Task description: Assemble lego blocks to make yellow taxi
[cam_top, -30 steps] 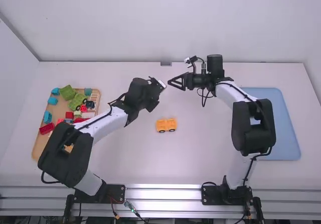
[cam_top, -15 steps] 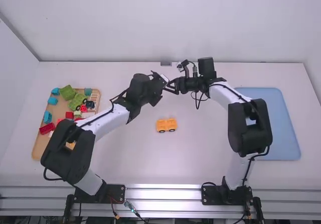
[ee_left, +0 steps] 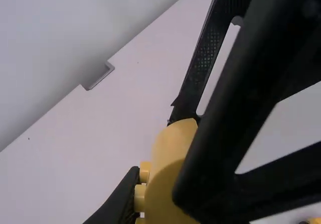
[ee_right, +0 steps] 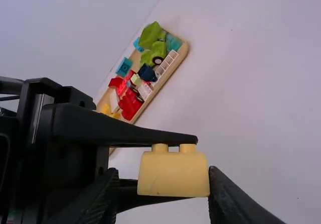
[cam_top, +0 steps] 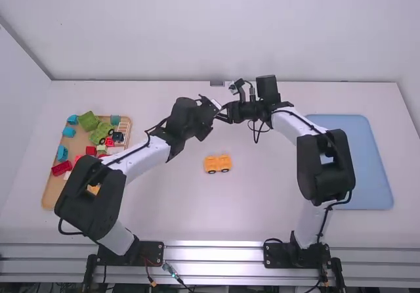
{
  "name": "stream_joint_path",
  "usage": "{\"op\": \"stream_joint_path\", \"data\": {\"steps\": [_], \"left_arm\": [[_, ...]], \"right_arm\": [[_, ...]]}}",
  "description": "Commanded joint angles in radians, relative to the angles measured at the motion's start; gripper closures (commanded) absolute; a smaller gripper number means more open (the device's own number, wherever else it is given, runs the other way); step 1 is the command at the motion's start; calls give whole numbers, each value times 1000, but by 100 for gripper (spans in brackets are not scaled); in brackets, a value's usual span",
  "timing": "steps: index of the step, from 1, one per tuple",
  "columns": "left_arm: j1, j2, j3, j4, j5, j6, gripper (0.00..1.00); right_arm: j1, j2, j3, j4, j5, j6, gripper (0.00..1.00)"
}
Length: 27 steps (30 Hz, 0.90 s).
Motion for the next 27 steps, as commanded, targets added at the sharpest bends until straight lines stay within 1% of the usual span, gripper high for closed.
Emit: {"op": "stream_joint_path", "data": {"steps": [1, 5, 7, 8, 10, 11, 12, 17, 18, 19, 20, 21, 22, 23, 26, 27], "left_arm": [[-8, 18, 17, 13, 12, 5, 98], [-8, 24, 17, 17, 13, 3, 98], [-8, 24, 17, 20, 20, 3, 98], [-8, 24, 17, 24, 19, 2, 98], [-8, 24, 17, 31, 19, 2, 98], [-7, 24, 17, 36, 19, 2, 98], [-8, 24, 17, 39, 18, 2, 98], [-8, 24, 17, 45, 19, 2, 98], [-8, 24, 17, 45, 19, -6, 90], [-8, 24, 17, 45, 19, -9, 84], [-7, 24, 17, 45, 18, -29, 59], [-8, 24, 17, 40, 19, -40, 20], [-8, 24, 17, 38, 19, -43, 14], [-7, 23, 18, 26, 11, -63, 1], [-7, 21, 32, -35, 14, -81, 1], [-5, 13, 47, -100, 43, -75, 1]], "right_arm": [[18, 2, 27, -3, -10, 2, 51], [18, 2, 27, -7, -10, 2, 50], [19, 2, 27, -6, -10, 2, 51], [19, 2, 27, -6, -10, 2, 57], [18, 2, 27, -6, -9, 2, 62], [18, 2, 27, -6, -10, 2, 67], [18, 2, 27, -6, -9, 2, 70], [16, 2, 27, -5, -9, -2, 76], [18, 2, 27, 0, -5, -2, 77], [19, 2, 27, 1, -2, -2, 76], [18, 2, 27, 1, 19, -1, 77], [16, 2, 27, 2, 46, -1, 77], [16, 2, 27, 2, 54, -1, 77], [16, 2, 30, 2, 77, -2, 77], [5, 2, 38, -3, 75, -35, 76], [-5, 2, 45, -10, 72, -59, 76]]}}
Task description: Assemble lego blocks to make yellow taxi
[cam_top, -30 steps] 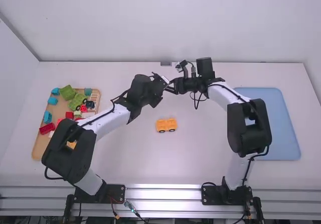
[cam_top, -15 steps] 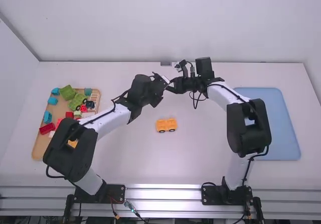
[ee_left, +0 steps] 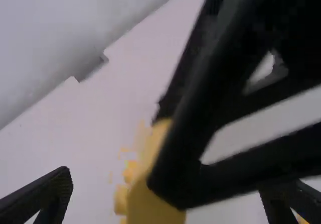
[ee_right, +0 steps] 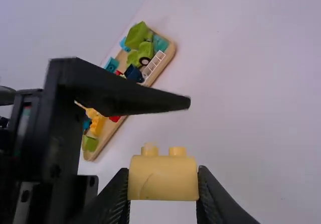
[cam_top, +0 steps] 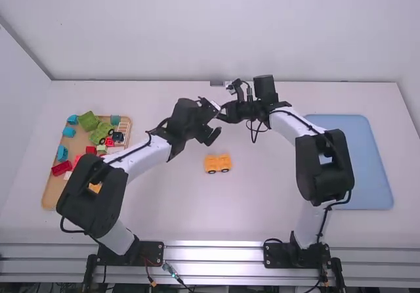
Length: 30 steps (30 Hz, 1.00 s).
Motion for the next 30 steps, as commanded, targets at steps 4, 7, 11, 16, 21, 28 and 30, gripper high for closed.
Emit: {"op": "stream_joint_path", "data": {"steps": [4, 7, 11, 16, 21, 28, 30], "left_arm": [[48, -24, 98, -198, 307, 84, 1], [143, -26, 185, -338, 580, 167, 1], [264, -20, 260, -418, 874, 242, 1], [367, 19, 308, -446, 1076, 246, 1], [356, 65, 304, -450, 1161, 281, 1], [322, 119, 297, -554, 1168, 414, 1], [311, 128, 297, -588, 1168, 455, 1]], "right_arm": [[-46, 2, 72, -61, -7, -139, 76], [-74, 2, 108, -148, -43, -269, 76], [-96, 2, 159, -296, -101, -465, 76], [-90, 2, 227, -500, -120, -710, 76], [-58, 2, 313, -736, -119, -986, 76], [-8, 2, 381, -985, -111, -1277, 78], [2, 2, 391, -1019, -109, -1303, 77]]}}
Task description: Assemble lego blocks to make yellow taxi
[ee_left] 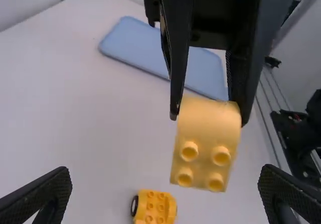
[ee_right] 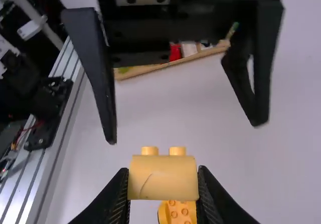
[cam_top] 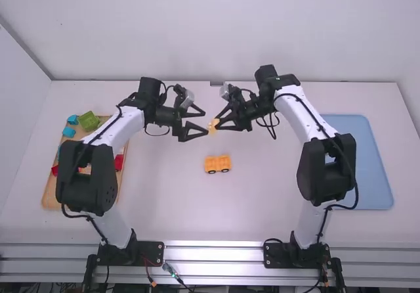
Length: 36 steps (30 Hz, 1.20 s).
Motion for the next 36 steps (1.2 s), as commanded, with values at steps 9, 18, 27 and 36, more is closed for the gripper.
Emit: {"op": "stream_joint_path", "data": {"steps": [9, 18, 27, 36], "left_arm": [[-70, 9, -1, -80, -2, 170, 1], [-80, 9, -2, -56, -9, 168, 38], [-56, 9, -2, -48, 18, 153, 39], [-50, 9, -2, -49, 28, 153, 47]], "right_arm": [[11, 2, 36, -14, -17, -121, 77], [11, 2, 36, -10, -16, -92, 77], [10, 2, 34, -8, 22, -91, 77], [11, 2, 33, -6, 17, -91, 77]]}}
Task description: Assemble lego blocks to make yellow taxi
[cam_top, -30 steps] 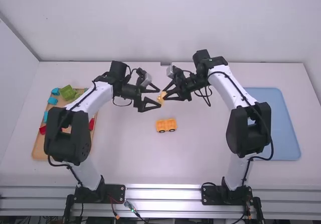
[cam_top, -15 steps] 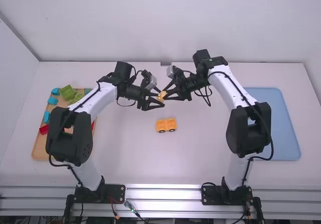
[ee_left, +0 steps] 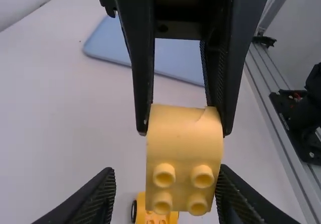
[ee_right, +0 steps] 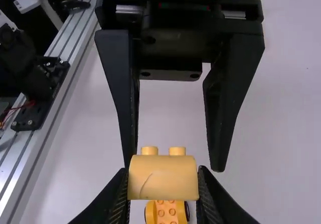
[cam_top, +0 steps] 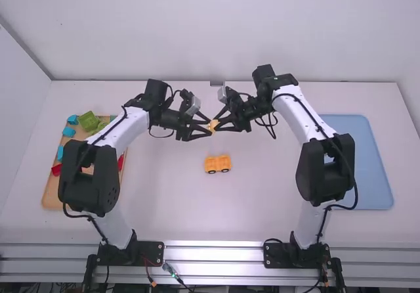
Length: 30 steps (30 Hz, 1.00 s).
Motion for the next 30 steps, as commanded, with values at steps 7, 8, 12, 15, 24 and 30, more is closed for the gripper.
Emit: {"op": "stream_joint_path", "data": {"steps": [7, 8, 12, 15, 24, 30], "left_arm": [[-5, 8, -2, -4, 48, 7, 46], [-5, 8, -2, -4, 48, 7, 46], [-13, 8, -2, -10, 48, 8, 45], [-21, 8, -2, -11, 40, 8, 45], [-30, 8, -2, -8, 18, 8, 64], [-30, 8, -2, -8, 15, 7, 82]], "right_arm": [[-3, 2, 26, -2, -13, 2, 77], [-2, 2, 26, -2, -13, 2, 77], [-3, 2, 26, 5, -13, 3, 77], [-3, 2, 26, 5, -13, 2, 77], [-3, 2, 26, 7, -13, 2, 77], [-3, 2, 26, 55, -11, 74, 71]]}}
